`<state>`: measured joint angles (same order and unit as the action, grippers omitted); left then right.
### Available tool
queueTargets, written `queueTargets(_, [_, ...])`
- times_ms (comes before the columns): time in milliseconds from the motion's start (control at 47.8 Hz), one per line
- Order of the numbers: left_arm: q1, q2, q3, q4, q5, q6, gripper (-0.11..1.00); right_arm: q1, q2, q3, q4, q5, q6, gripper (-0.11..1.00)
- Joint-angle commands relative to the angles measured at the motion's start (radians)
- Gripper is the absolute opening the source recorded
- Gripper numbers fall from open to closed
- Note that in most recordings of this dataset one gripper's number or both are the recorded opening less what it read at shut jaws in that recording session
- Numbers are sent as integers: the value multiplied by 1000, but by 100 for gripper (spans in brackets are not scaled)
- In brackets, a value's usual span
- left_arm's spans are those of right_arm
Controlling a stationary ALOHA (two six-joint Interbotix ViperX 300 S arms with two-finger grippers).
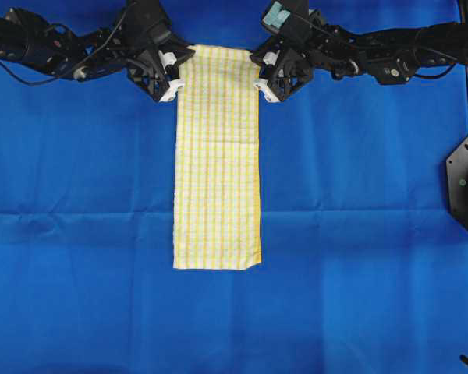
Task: Fold the yellow towel.
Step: 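Fold the top end down toward the bottom end with both grippers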
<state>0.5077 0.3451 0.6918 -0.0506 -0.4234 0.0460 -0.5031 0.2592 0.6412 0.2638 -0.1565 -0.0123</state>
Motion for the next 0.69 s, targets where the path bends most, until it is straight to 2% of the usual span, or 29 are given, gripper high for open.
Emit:
queueTargets(0, [8,-11,3,-3,8,5,5,-9,-15,-14,3,-14,-2,4])
queueTargets(293, [9,-63,-6,0,9,14,5,-17,-75,-6,6,-15,-2,4])
queueTargets(669, [14,-164,3,-2,21,71,5,-29,-133,2,5,-14,-2,4])
